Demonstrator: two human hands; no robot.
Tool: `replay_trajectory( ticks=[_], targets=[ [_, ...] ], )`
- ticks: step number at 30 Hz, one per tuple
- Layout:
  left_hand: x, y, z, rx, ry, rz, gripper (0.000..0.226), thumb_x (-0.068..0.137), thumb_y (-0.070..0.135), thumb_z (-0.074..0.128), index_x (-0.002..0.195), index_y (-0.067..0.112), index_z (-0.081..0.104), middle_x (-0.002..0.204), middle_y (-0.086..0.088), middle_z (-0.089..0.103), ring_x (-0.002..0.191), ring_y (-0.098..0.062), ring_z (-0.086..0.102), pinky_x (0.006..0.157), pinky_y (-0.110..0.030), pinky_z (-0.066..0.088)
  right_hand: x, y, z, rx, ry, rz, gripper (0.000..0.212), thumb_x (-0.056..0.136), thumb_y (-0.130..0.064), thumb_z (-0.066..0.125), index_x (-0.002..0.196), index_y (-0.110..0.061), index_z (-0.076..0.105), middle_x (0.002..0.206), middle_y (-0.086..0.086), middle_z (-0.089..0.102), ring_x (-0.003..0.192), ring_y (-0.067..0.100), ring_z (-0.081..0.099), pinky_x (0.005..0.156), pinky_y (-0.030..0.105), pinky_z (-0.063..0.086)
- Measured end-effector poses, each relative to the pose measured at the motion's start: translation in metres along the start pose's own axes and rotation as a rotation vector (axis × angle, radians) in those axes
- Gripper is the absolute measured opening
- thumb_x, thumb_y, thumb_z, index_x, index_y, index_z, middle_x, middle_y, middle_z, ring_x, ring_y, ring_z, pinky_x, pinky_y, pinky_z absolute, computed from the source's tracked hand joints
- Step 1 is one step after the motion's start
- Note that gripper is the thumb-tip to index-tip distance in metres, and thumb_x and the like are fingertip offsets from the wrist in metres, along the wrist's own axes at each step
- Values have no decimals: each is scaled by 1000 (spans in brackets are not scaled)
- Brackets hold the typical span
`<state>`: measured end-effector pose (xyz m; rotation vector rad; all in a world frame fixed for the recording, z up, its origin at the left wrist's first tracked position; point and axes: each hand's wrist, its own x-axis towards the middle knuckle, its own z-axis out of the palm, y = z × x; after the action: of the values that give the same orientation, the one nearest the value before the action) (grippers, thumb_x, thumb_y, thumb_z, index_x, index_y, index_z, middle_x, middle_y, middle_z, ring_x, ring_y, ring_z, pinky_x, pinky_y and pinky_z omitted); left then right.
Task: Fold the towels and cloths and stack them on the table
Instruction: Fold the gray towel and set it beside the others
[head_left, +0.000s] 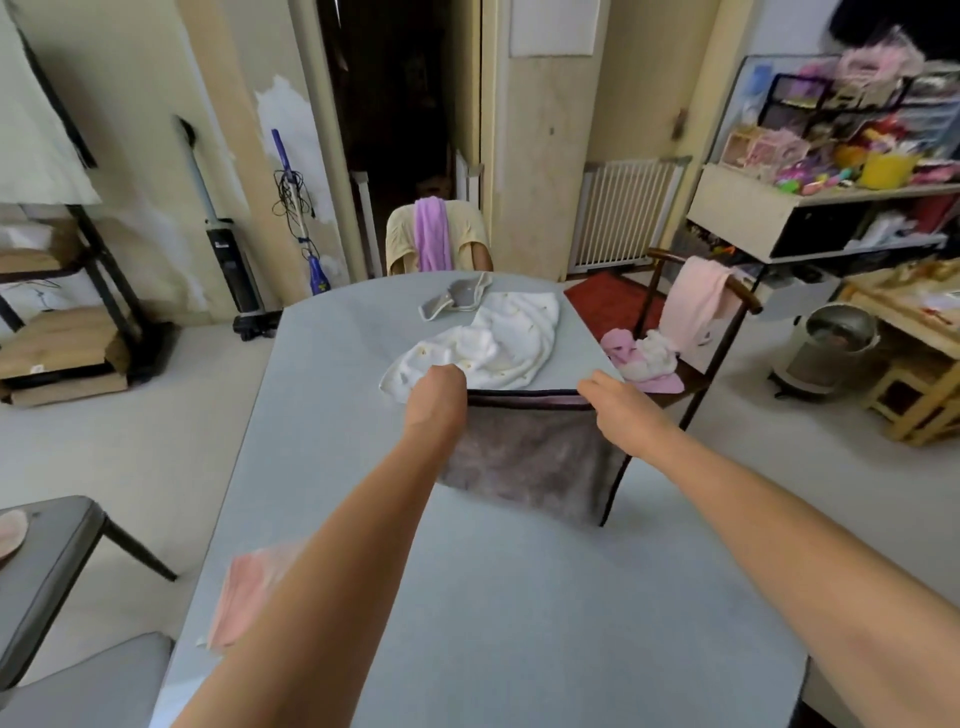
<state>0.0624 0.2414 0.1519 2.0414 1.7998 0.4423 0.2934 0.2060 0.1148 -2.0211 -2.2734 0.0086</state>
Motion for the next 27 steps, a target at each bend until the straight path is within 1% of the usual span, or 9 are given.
replay_trajectory(
  ticks=[4, 8, 11, 15, 17, 20, 23, 25, 27],
  targets=[
    [2, 10, -5, 159, -18, 78, 20, 85, -16, 39, 81, -3, 54, 104, -20, 61, 94, -34, 60, 73, -34, 45, -10, 11, -22, 18, 118, 46, 8, 86, -2, 46, 91, -7, 50, 93, 11, 53, 76, 31, 51, 59, 36, 37],
    [3, 8, -6, 264, -50, 142, 20, 79, -14, 45, 86, 0, 58, 96, -17, 57, 81, -32, 57, 67, -36, 48, -20, 19, -37, -30, 159, 22, 8, 89, -16, 46, 84, -12, 42, 77, 4, 51, 65, 25, 47, 53, 34, 35],
    [5, 2, -11, 309, -83, 176, 22, 79, -8, 45, 92, 0, 60, 88, -11, 52, 74, -26, 51, 59, -32, 45, -27, 19, -36, -52, 164, 7, 7, 91, -13, 46, 87, -11, 41, 72, 6, 51, 63, 26, 51, 55, 39, 42],
    [2, 8, -9, 397, -207, 231, 10, 79, -3, 48, 78, -1, 58, 79, -10, 51, 82, -30, 56, 65, -33, 45, -32, 8, -21, -197, -83, 57, 17, 88, 1, 43, 103, -6, 46, 94, 14, 59, 83, 34, 59, 59, 36, 34],
    [-5, 15, -5, 462, -204, 258, 20, 80, -3, 49, 64, 6, 41, 69, -5, 39, 76, -26, 50, 64, -31, 42, -36, 4, -16, -175, -48, 91, 24, 87, 5, 43, 109, -6, 45, 98, 15, 58, 86, 34, 59, 60, 37, 34],
    [-4, 13, -5, 405, -166, 265, 14, 78, -3, 51, 67, 4, 45, 72, -7, 44, 71, -23, 47, 56, -28, 40, -40, 11, -20, -54, 7, 123, 34, 84, 7, 43, 115, -7, 39, 87, 11, 50, 76, 31, 51, 54, 36, 31],
    [-7, -1, -8, 223, -255, 220, 8, 79, 12, 65, 85, 7, 61, 81, -3, 58, 75, -20, 56, 60, -23, 43, -47, 18, -30, 108, -264, 145, 22, 76, 2, 47, 91, -13, 46, 87, 10, 50, 74, 31, 55, 48, 33, 42],
    [-13, -7, -6, 87, -451, 121, 33, 77, 31, 76, 100, 16, 60, 88, 1, 62, 71, -14, 66, 73, -24, 50, -49, 19, -34, 235, -513, 186, 12, 77, 0, 49, 72, -11, 49, 77, 9, 45, 62, 26, 52, 46, 28, 52],
    [-22, -6, 1, 99, -693, 29, 37, 74, 42, 78, 99, 19, 65, 91, 1, 66, 72, -12, 69, 78, -22, 51, -51, 18, -39, 261, -744, 234, 20, 79, -1, 48, 63, -12, 46, 69, 7, 40, 59, 19, 44, 46, 24, 51]
  ],
)
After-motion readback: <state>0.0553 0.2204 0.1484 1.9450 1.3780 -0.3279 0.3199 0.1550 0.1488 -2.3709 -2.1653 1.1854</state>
